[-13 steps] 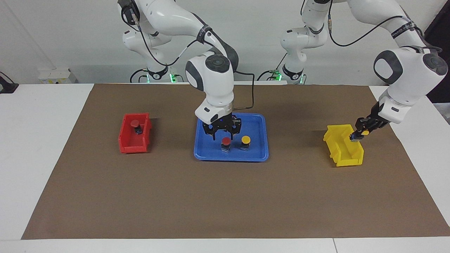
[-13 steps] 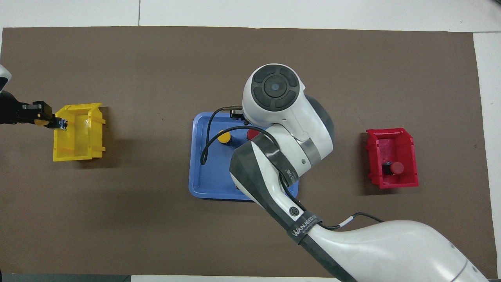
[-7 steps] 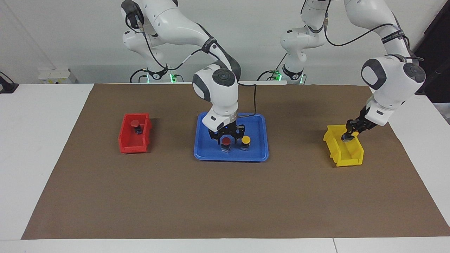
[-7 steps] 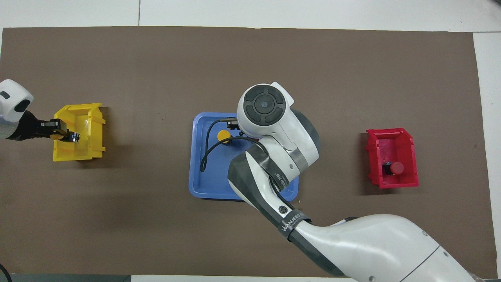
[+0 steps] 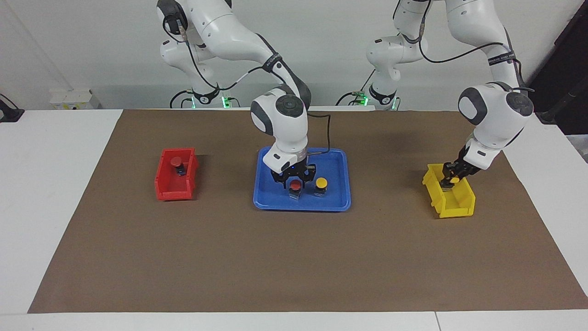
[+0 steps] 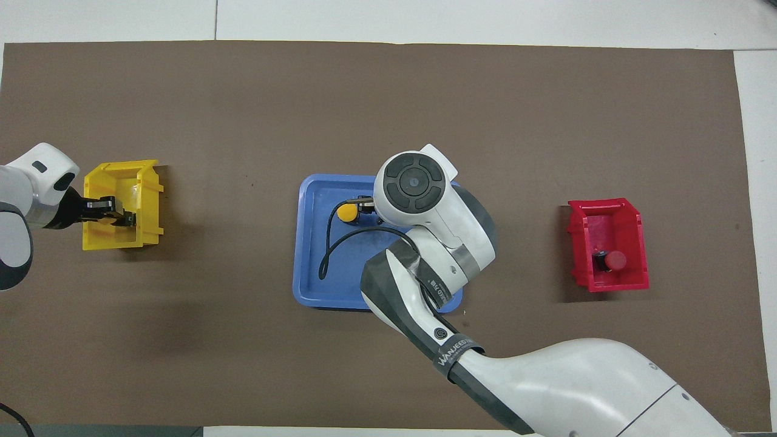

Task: Sort red and yellow buttons by color
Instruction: 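Grasp the second red button with the right gripper while the left gripper releases, then carry the red button into the red bin with the right gripper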

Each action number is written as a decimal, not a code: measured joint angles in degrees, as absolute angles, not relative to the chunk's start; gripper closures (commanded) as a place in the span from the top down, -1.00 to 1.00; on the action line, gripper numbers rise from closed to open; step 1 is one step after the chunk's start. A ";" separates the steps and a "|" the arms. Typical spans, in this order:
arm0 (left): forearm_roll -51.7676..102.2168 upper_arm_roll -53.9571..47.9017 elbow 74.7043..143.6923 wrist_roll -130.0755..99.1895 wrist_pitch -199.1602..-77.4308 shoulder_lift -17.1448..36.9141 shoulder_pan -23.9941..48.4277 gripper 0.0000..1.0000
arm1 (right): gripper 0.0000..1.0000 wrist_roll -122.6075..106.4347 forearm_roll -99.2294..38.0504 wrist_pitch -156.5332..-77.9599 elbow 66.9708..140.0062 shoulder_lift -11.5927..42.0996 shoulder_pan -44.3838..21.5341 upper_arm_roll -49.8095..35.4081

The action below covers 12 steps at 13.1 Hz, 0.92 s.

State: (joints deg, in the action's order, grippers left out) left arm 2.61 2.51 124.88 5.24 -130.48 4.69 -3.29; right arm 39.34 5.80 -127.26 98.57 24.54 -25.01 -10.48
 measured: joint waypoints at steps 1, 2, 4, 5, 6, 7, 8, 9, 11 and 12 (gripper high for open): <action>2.61 2.47 125.20 5.24 -130.61 4.67 -3.29 -0.23 | -0.51 39.36 5.80 -127.26 98.54 24.44 -25.01 -10.47; 2.61 2.45 125.21 5.24 -130.63 4.63 -3.29 0.32 | -0.51 39.36 5.80 -127.14 98.24 24.34 -24.99 -10.44; 2.61 2.43 125.19 5.24 -130.66 4.60 -3.27 0.56 | -0.51 39.36 5.80 -123.77 95.89 23.97 -24.72 -10.22; 2.61 2.37 125.10 5.25 -130.74 4.61 -3.18 0.56 | -0.51 39.36 5.80 -120.88 94.13 23.61 -24.28 -9.99; 2.61 2.29 124.66 5.25 -130.77 4.60 -2.88 0.56 | -0.51 39.36 5.81 -118.02 92.67 22.79 -23.26 -9.71; 2.61 2.28 124.00 5.24 -130.68 4.62 -2.44 0.58 | -0.51 38.23 5.88 -114.47 91.68 21.14 -21.29 -9.63; 2.61 2.26 122.86 5.24 -129.93 4.63 -2.12 0.68 | -0.50 34.76 5.91 -109.78 91.43 18.59 -18.66 -9.56; 2.61 2.26 120.79 5.24 -127.42 4.64 -1.77 0.87 | -0.48 30.20 5.91 -105.21 92.07 15.39 -15.50 -9.47; 2.61 2.19 113.54 4.93 -118.00 4.58 -0.53 1.00 | -0.48 20.99 5.84 -101.41 96.98 8.50 -8.21 -9.40; 2.60 2.15 109.46 4.46 -113.29 4.55 0.67 1.00 | -0.48 16.34 5.82 -101.46 100.61 5.62 -4.66 -9.36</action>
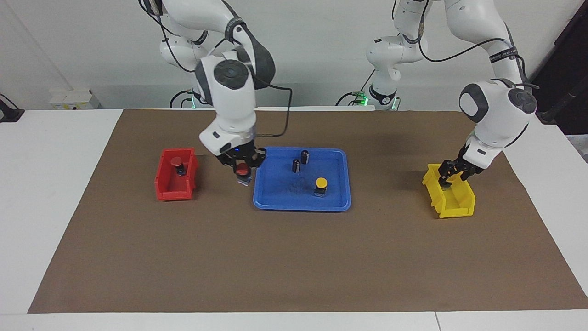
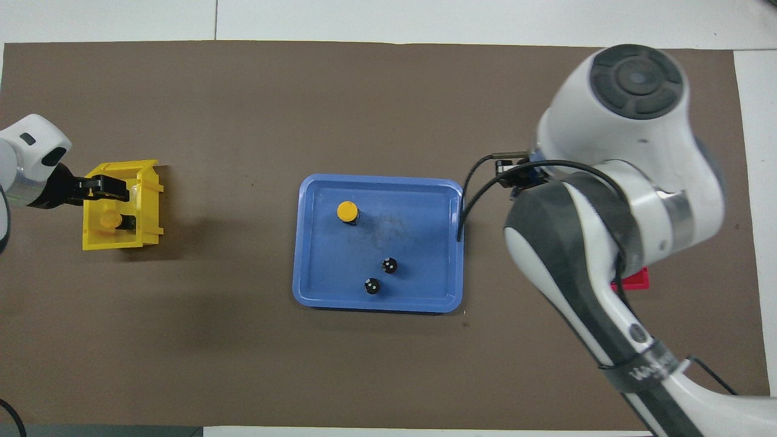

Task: Sort red and yellow buttons by color
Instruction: 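Carry the red button into the red bin with the right gripper, then reach the left gripper to the last yellow button and grasp it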

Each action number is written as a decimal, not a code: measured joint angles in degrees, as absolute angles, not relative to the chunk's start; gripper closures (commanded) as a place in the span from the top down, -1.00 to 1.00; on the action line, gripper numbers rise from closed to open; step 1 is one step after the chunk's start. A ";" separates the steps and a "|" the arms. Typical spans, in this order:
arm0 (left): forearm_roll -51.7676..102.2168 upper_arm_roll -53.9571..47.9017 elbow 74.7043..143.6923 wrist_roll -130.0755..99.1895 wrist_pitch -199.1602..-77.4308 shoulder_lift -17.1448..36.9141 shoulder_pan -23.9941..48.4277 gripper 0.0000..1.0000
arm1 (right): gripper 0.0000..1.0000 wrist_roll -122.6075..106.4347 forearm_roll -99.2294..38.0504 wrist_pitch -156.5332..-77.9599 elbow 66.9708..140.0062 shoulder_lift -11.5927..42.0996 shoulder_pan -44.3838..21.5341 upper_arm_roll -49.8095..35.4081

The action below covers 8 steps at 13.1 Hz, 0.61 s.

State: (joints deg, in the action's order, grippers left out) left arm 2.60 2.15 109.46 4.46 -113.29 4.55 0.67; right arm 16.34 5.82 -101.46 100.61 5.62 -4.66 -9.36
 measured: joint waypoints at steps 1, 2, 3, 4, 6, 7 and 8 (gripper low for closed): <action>2.57 2.10 106.67 2.53 -110.80 4.51 2.64 1.00 | -0.48 12.94 5.81 -102.41 103.80 3.83 -1.76 -9.33; 2.56 2.03 105.41 -1.83 -110.34 4.52 5.44 1.00 | -0.47 10.21 5.81 -104.27 106.30 2.96 0.28 -9.33; 2.54 1.93 105.03 -7.73 -110.74 4.55 9.25 1.00 | -0.47 7.21 5.81 -106.74 108.49 2.58 2.06 -9.35; 2.48 1.78 105.00 -12.68 -111.53 4.66 13.56 1.00 | -0.47 4.41 5.81 -109.27 110.42 2.45 3.84 -9.36; 2.39 1.48 105.00 -17.35 -112.19 5.20 21.22 1.00 | -0.47 -1.09 5.81 -113.68 113.69 2.09 6.84 -9.34; 2.36 1.44 105.03 -19.38 -112.88 5.67 24.23 1.00 | -0.47 -3.43 5.82 -115.52 115.16 1.75 7.80 -9.34; 2.32 1.43 105.07 -21.86 -114.26 6.43 26.74 1.00 | -0.47 -4.92 5.81 -117.17 116.62 1.29 8.37 -9.34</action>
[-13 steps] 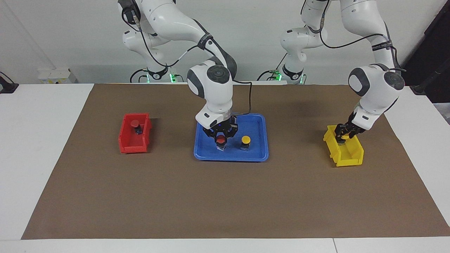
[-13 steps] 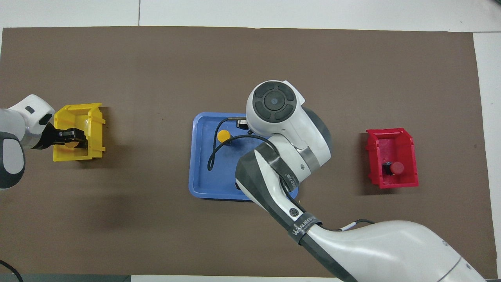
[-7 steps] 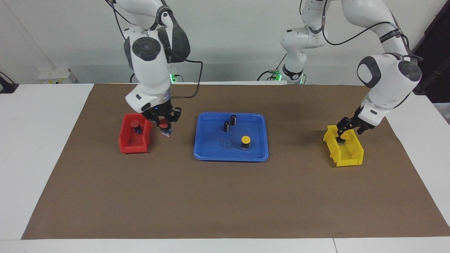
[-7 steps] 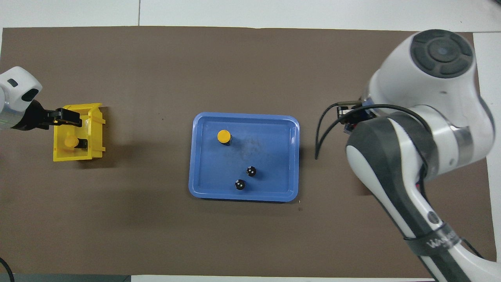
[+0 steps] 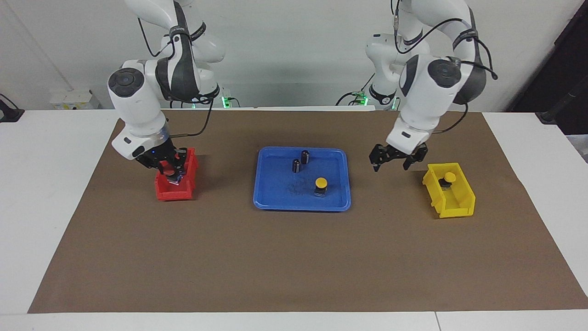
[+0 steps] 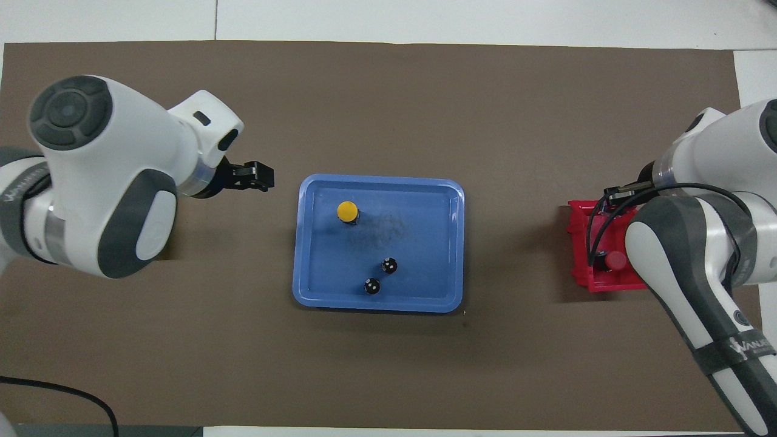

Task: Sort red and yellow buttons by color
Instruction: 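Reach the left gripper to the last yellow button and grasp it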

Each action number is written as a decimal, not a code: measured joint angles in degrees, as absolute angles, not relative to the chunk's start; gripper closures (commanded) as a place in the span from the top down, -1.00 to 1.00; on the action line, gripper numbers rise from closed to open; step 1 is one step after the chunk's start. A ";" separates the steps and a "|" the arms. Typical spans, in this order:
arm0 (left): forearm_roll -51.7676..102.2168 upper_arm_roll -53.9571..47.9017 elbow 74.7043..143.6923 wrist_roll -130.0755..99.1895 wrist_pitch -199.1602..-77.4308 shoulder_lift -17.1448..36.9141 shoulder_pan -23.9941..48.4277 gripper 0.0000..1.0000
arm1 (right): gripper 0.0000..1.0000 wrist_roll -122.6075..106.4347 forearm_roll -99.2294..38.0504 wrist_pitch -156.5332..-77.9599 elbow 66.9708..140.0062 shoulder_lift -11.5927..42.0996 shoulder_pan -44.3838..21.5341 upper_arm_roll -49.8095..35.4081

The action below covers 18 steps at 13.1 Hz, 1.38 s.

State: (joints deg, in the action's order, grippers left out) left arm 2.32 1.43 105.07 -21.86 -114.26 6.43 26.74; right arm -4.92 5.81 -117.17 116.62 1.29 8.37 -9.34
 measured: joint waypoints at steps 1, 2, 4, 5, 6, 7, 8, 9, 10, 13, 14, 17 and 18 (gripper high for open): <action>2.30 1.42 105.08 -24.53 -116.47 7.59 28.93 1.00 | -0.47 -5.54 5.61 -118.58 118.23 0.75 8.74 -9.36; 2.28 1.41 105.08 -27.23 -119.25 9.10 30.75 1.00 | -0.47 -5.95 5.05 -120.07 119.99 0.20 8.97 -9.36; 2.27 1.40 104.95 -30.60 -123.88 12.44 33.07 1.00 | -0.47 -7.86 3.99 -123.24 123.26 -0.41 9.14 -9.37; 2.27 1.42 104.78 -31.60 -125.43 14.09 33.75 1.00 | -0.47 -9.11 3.73 -124.73 124.59 -0.43 9.38 -9.38; 2.27 1.41 104.59 -32.45 -126.60 15.68 34.45 1.00 | -0.47 -10.26 3.65 -126.59 126.02 -0.44 9.92 -9.37; 2.27 1.40 104.47 -33.25 -127.37 17.02 35.22 1.00 | -0.47 -11.04 3.60 -128.22 127.30 -0.43 10.42 -9.35; 2.27 1.39 104.35 -33.86 -127.78 18.10 35.86 1.00 | -0.47 -11.43 3.51 -129.55 128.40 -0.39 10.76 -9.35; 2.27 1.38 104.27 -34.34 -128.05 18.79 36.45 1.00 | -0.46 -11.49 3.45 -130.78 129.23 -0.31 10.90 -9.34; 2.27 1.38 104.23 -34.87 -128.29 19.15 37.00 0.96 | -0.45 -11.49 3.40 -131.84 129.98 -0.25 10.87 -9.43; 2.27 1.35 104.21 -36.55 -128.32 19.28 38.22 -0.46 | -0.44 -11.49 3.31 -134.60 131.99 -0.23 10.85 -9.76; 2.28 1.36 104.23 -37.11 -128.24 19.37 38.35 -0.89 | -0.44 -11.49 3.28 -135.35 132.52 -0.23 10.85 -9.77; 2.29 1.38 104.27 -38.89 -128.20 20.04 38.39 -0.97 | -0.36 -11.49 3.25 -137.20 133.59 -0.31 10.85 -9.76; 2.29 1.39 104.16 -39.47 -128.07 20.04 38.40 -0.97 | -0.23 -11.49 3.25 -137.25 133.64 -0.36 10.85 -9.76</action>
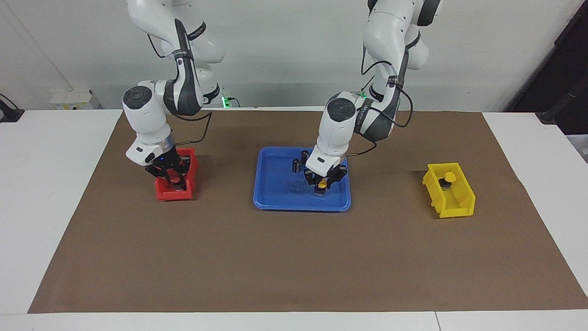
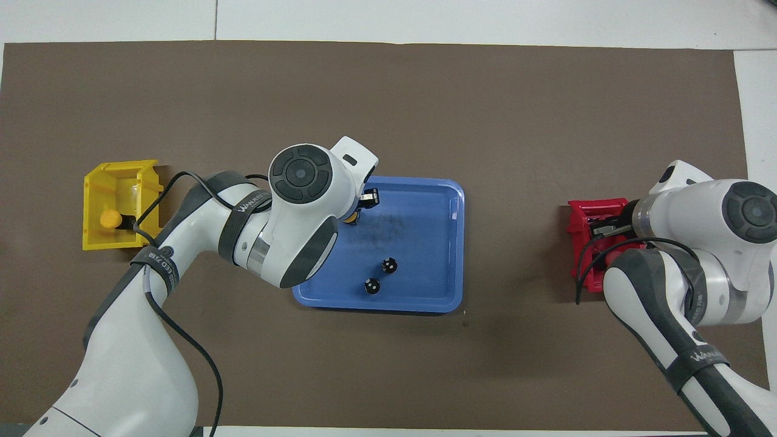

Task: Sort red and yellow buttons by color
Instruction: 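Reach the left gripper to the last yellow button and grasp it, then carry the yellow button into the yellow bin while the right gripper withdraws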

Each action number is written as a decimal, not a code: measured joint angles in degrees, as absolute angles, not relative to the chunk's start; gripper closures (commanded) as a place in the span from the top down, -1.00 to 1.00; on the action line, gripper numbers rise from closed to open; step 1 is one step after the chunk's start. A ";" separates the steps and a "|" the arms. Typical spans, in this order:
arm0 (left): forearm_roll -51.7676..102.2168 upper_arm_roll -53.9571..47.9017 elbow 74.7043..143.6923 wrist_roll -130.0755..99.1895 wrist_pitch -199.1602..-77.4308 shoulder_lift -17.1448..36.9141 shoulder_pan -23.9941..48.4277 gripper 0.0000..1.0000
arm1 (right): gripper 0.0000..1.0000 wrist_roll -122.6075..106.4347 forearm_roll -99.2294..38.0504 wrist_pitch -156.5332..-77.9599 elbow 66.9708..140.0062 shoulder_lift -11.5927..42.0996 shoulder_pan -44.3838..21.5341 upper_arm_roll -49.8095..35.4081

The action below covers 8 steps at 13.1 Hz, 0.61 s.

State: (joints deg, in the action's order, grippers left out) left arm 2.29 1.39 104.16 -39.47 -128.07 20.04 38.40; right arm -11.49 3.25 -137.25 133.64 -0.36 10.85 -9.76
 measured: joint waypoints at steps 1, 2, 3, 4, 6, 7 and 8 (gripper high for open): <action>2.31 1.46 103.71 -40.06 -127.25 20.04 38.39 -0.97 | 0.01 -11.49 3.25 -137.25 133.67 -0.39 10.85 -9.76; 2.32 1.64 102.77 -40.40 -125.69 20.02 38.35 -0.97 | 0.37 -11.49 3.25 -137.25 133.68 -0.40 10.85 -9.76; 2.33 1.92 101.16 -40.62 -123.30 19.96 38.10 -0.97 | 0.48 -11.49 3.24 -137.25 133.71 -0.40 10.85 -9.76; 2.33 2.33 98.92 -40.76 -120.12 19.77 37.36 -0.97 | 0.58 -11.49 3.24 -137.25 133.75 -0.40 10.85 -9.76; 2.30 2.96 94.50 -39.23 -112.61 18.30 33.02 -0.97 | 0.61 -11.49 3.24 -136.49 133.21 -0.42 10.85 -9.77; 2.28 3.14 93.17 -35.25 -109.48 16.83 29.04 -0.97 | 0.63 -11.49 3.24 -134.03 131.82 -0.44 10.85 -9.77; 2.24 3.35 92.63 -30.03 -107.37 15.28 24.31 -0.97 | 0.69 -11.49 3.24 -130.84 129.62 -0.53 10.85 -9.79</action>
State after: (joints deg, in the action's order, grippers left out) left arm 2.24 3.35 92.63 -30.03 -107.37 15.28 24.31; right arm -11.49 3.24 -130.84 129.62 -0.53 10.85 -9.79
